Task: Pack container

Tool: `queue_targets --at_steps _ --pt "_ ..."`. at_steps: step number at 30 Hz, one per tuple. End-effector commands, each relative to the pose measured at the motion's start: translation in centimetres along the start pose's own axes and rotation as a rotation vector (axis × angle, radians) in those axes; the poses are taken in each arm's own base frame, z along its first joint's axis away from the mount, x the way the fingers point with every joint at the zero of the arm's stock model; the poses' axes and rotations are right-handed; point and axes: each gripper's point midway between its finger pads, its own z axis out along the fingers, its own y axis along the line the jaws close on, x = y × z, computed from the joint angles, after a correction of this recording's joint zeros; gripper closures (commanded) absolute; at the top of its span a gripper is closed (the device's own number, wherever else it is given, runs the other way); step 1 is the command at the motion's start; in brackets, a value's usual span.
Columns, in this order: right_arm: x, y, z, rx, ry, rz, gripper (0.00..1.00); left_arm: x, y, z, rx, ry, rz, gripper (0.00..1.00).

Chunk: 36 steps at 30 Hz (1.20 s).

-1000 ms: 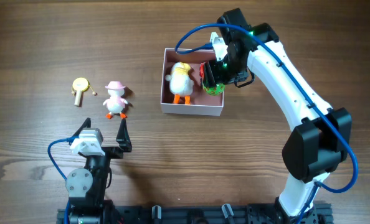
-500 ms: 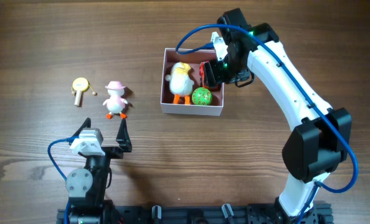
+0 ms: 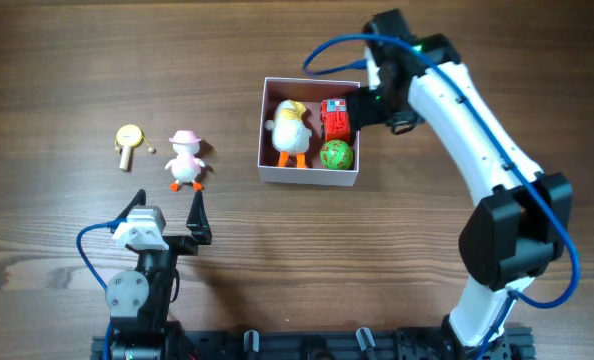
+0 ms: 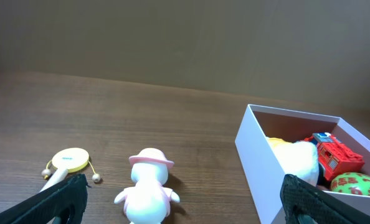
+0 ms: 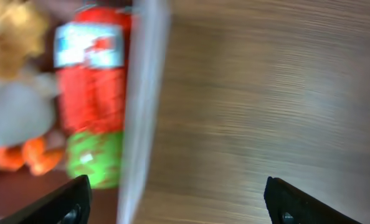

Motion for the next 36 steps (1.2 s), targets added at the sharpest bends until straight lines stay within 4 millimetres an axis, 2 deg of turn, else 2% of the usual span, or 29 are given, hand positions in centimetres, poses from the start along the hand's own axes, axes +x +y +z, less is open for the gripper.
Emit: queue_targets --at_steps 1,2,6,13,18,19,29,32,36 --pt "-1.6 -6.1 -2.8 0.062 -0.087 0.179 0.08 0.3 0.4 0.1 -0.018 0.005 0.007 0.00" --pt "-1.5 -7.7 -3.0 0.071 -0.087 0.216 0.06 0.3 0.4 0.1 -0.018 0.005 0.007 0.00" --pt "-0.6 -12.1 -3.0 0.098 -0.058 0.315 0.00 0.3 0.4 0.1 -0.019 0.005 0.007 0.00" --pt "-0.3 -16.9 -3.1 0.132 -0.074 0.423 0.00 0.3 0.4 0.1 -0.018 0.005 0.007 0.00" --pt "0.1 -21.1 -2.7 0.176 -0.087 0.514 0.00 0.3 0.4 0.1 -0.018 0.005 0.007 0.00" --pt "0.2 -22.4 -2.6 0.183 -0.092 0.544 0.00 0.3 0.4 0.1 -0.018 0.005 0.007 0.00" --pt "-0.2 -27.5 -2.8 0.221 -0.187 0.635 0.00 0.3 0.4 0.1 -0.018 0.005 0.007 0.00" --pt "-0.2 -28.3 -2.3 0.226 -0.204 0.651 0.00 0.3 0.4 0.1 -0.018 0.005 0.007 0.00" --pt "0.2 -28.4 -1.1 0.225 -0.198 0.662 0.00 0.3 0.4 0.1 -0.018 0.005 0.007 0.00"
